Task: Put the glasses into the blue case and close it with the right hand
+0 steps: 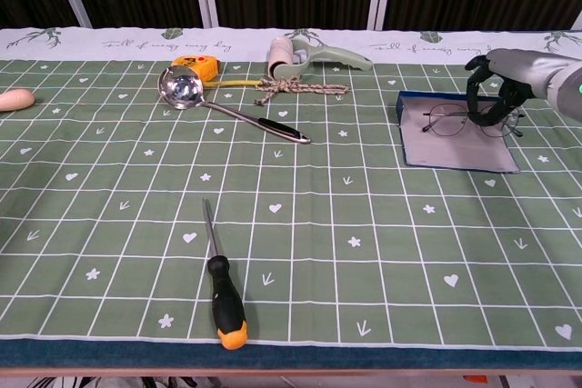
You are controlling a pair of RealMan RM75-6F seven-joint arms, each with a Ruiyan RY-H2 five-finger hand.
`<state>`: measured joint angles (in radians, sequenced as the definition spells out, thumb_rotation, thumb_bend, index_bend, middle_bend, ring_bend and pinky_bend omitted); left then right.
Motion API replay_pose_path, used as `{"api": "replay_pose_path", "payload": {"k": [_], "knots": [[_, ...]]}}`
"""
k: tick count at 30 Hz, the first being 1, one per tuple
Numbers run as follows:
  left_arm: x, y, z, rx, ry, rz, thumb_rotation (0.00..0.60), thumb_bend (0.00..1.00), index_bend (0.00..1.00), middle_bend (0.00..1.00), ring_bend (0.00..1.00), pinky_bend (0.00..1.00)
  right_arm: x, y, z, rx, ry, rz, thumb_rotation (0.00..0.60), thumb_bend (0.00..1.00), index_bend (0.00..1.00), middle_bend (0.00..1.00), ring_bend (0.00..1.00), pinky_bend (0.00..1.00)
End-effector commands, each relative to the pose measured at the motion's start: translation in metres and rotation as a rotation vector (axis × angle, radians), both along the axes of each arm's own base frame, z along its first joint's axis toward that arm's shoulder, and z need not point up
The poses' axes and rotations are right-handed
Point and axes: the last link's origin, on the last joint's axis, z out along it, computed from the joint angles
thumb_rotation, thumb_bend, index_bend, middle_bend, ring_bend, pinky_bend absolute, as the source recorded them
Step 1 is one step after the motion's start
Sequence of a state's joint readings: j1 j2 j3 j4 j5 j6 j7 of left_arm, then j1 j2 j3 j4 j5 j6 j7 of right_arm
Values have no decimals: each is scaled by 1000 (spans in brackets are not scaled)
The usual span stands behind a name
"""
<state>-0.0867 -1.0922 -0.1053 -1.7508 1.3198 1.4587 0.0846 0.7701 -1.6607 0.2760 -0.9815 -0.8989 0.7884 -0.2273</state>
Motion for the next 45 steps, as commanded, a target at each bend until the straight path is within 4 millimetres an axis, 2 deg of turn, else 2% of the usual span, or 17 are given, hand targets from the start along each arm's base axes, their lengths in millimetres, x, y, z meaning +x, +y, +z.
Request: {"api": "replay_pose_path", "payload": {"k": [1,10,18,25,41,43,45], "knots": [[0,0,0,1,-1,2,600,312,202,0,0,0,6,-5,-9,17,-7,12,600,554,701,87,128,253],[-1,0,1,1,-2,2,600,312,202,0,0,0,10,-11,-18,21,-13,19,600,555,701,87,128,253],[-1,1,2,2,-3,4,600,312,202,0,0,0,10,-18,-15,2,-14,11,600,555,701,87,128,253],[-1,0,1,2,-1,3,600,312,202,0,0,0,7,-16,-12,-12,23,31,600,556,701,87,127,252],[0,0,1,4,3,0,600,312,202,0,0,0,12,-24,-15,23,63,58,600,557,700,87,118,238],[0,0,1,4,3,-1,600,312,202,0,0,0,12,-26,-15,21,63,54,600,522,682,86,114,238],[0,0,1,3,2,-1,600,312,202,0,0,0,10,-28,-13,17,76,46,600,440,618,83,105,238]]}}
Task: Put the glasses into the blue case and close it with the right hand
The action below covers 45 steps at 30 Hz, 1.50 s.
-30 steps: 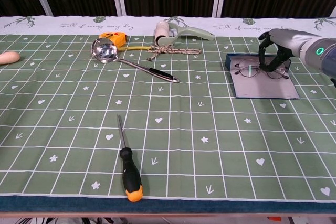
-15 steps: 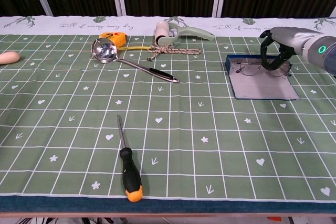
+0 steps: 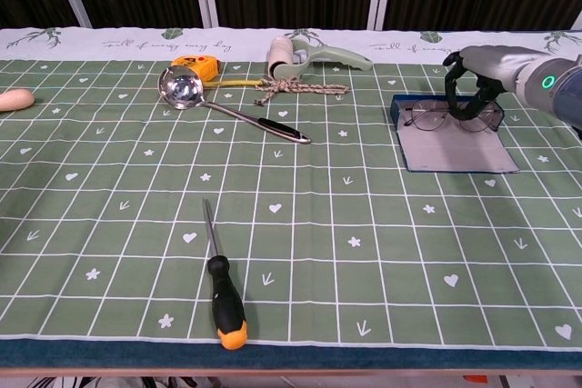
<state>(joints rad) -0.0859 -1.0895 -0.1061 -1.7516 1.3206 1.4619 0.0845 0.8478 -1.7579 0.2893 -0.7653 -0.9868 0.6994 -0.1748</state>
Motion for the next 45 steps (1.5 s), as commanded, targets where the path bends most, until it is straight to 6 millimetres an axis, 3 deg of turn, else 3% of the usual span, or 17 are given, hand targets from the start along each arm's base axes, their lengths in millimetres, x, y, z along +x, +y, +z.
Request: {"api": "replay_pose_path", "payload": {"k": [1,3,6,14,19,22,23,25,27,30,33,39,45], "knots": [[0,0,0,0,1,0,600,312,202,0,0,0,-1,-2,2,0,13,-9,600,395,569,80,100,238],[0,0,0,-1,2,1,600,312,202,0,0,0,-2,-2,3,0,23,-12,600,322,444,72,88,238],[0,0,0,-2,4,1,600,312,202,0,0,0,-3,-1,4,7,40,-21,600,287,327,62,75,238],[0,-1,0,-4,8,0,600,312,202,0,0,0,1,6,13,-22,20,-30,600,251,225,55,64,238],[-1,-1,0,-3,7,0,600,312,202,0,0,0,10,31,24,-79,-44,46,600,248,218,72,85,238],[-1,-1,-1,-5,9,0,600,312,202,0,0,0,11,51,28,-126,-32,104,600,268,218,189,250,265],[0,-1,-1,-5,9,-1,600,312,202,0,0,0,11,56,29,-142,-26,116,600,286,218,284,368,326],[0,-1,-1,-5,9,-1,600,312,202,0,0,0,11,63,28,-153,-25,124,600,308,218,459,565,514],[0,-1,-1,-4,8,-2,600,312,202,0,0,0,9,72,24,-131,-21,113,600,349,218,653,764,784],[0,-1,-1,-4,8,-3,600,312,202,0,0,0,7,78,19,-63,-31,56,600,493,218,840,944,977],[0,-1,-1,-5,7,-1,600,312,202,0,0,0,5,81,15,-1,-47,4,600,613,218,915,998,1000],[0,-1,-1,-6,5,-2,600,312,202,0,0,0,3,83,8,40,-32,-41,600,791,218,952,1000,1000],[1,-1,0,-5,2,-1,600,312,203,0,0,0,1,81,-1,50,-6,-61,600,812,218,952,1000,1000]]}}
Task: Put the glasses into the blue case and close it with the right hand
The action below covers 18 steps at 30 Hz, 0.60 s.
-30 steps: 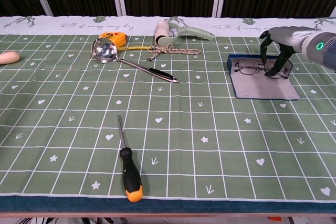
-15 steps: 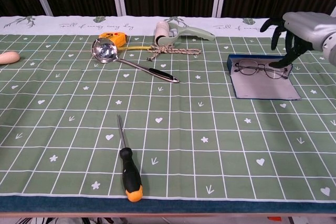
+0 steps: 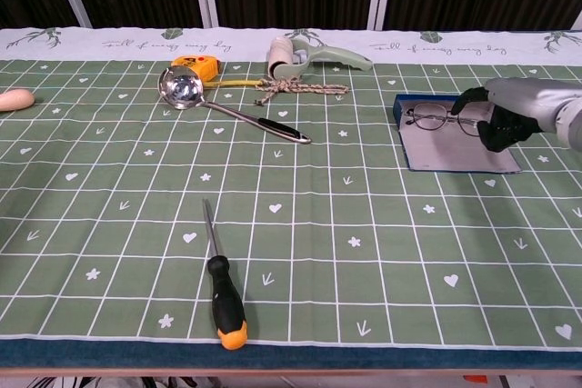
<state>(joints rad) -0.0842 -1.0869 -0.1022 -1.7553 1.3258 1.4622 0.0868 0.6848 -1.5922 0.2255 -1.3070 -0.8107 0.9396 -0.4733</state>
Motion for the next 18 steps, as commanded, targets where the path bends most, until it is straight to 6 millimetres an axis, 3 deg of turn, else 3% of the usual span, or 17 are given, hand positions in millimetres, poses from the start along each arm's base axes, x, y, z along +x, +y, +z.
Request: {"api": "replay_pose_path", "payload": {"k": [1,18], "knots": [[0,0,0,0,-1,1,600,312,203,0,0,0,0,-2,-4,9,5,-11,600,811,218,952,1000,1000],[-1,0,0,-1,1,6,600,312,204,0,0,0,-10,-8,-7,-9,42,-45,600,821,218,952,1000,1000]]}}
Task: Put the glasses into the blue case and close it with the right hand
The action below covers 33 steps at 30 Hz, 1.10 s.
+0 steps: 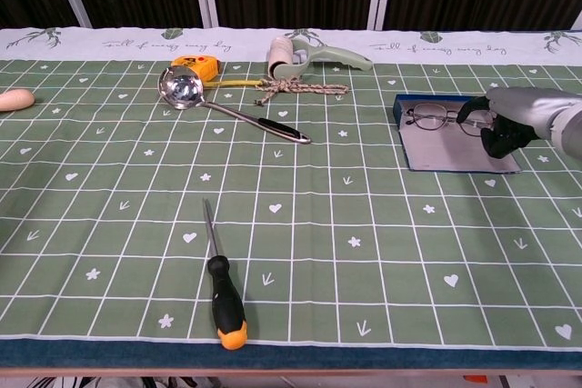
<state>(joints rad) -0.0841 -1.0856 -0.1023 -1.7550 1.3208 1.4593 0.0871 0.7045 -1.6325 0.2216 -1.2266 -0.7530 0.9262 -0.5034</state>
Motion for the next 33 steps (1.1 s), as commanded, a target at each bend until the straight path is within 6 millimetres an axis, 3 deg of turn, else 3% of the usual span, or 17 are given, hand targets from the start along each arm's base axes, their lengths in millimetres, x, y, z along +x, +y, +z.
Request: {"api": "replay_pose_path", "payload": {"k": [1,23,33], "knots": [[0,0,0,0,0,0,600,312,204,0,0,0,0,-1,0,-2,2,-3,600,821,218,952,1000,1000],[0,0,1,4,-4,1,600,312,205,0,0,0,-3,-9,-5,-11,11,-32,600,821,216,952,1000,1000],[1,0,1,2,1,1,600,312,205,0,0,0,-7,-17,-2,-30,34,-56,600,821,168,953,1000,1000]]}}
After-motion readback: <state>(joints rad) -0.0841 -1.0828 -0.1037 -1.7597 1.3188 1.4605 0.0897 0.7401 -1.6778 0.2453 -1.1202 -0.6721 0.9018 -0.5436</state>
